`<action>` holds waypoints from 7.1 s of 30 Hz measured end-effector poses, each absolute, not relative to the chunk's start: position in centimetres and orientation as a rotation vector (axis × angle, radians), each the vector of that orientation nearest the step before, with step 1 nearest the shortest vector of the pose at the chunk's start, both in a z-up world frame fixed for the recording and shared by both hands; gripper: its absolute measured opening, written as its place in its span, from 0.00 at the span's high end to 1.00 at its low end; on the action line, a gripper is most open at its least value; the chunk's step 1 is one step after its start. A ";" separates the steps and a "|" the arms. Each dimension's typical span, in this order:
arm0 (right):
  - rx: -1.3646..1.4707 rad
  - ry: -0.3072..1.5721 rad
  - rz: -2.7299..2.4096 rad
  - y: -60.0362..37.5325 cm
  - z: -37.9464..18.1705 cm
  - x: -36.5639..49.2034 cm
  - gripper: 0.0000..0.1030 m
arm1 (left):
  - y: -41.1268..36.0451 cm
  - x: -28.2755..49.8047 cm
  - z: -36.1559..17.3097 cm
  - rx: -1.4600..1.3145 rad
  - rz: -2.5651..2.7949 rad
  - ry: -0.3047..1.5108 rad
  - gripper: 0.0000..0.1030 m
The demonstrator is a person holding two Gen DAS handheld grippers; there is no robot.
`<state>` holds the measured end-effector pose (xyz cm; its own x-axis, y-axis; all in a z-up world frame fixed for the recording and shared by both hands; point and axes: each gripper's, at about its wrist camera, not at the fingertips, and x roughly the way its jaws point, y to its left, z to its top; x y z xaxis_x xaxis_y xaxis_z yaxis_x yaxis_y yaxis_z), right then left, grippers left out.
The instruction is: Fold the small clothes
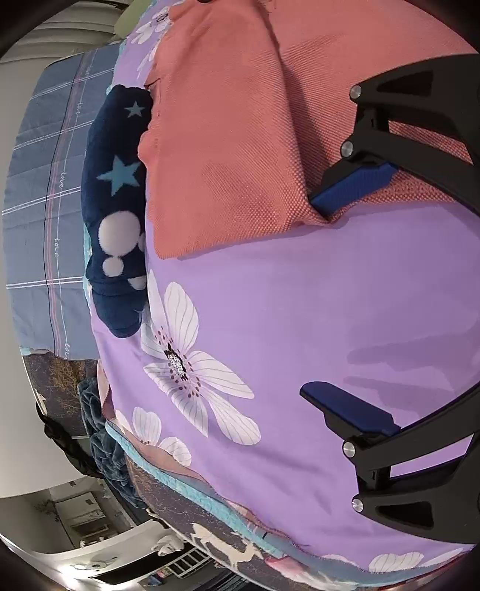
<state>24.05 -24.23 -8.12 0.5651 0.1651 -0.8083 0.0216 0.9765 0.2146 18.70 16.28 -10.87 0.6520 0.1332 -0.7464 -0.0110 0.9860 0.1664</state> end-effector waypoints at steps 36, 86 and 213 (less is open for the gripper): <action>0.331 0.732 0.038 -32.2 -4.9 18.0 0.51 | 4.3 22.1 -5.5 0.135 -0.204 0.723 0.47; 0.374 0.863 0.535 -19.8 -12.4 19.2 0.80 | 1.8 23.2 -11.1 -0.395 -0.749 0.935 0.34; 0.057 0.839 0.057 -26.7 -6.0 26.1 1.00 | 7.1 22.2 -12.0 0.160 -0.123 0.849 0.81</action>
<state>26.08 -26.69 -6.00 0.6670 0.0732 -0.7414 -0.0280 0.9969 0.0733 22.21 7.14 -12.01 0.6545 -0.0440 -0.7547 0.1715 0.9809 0.0915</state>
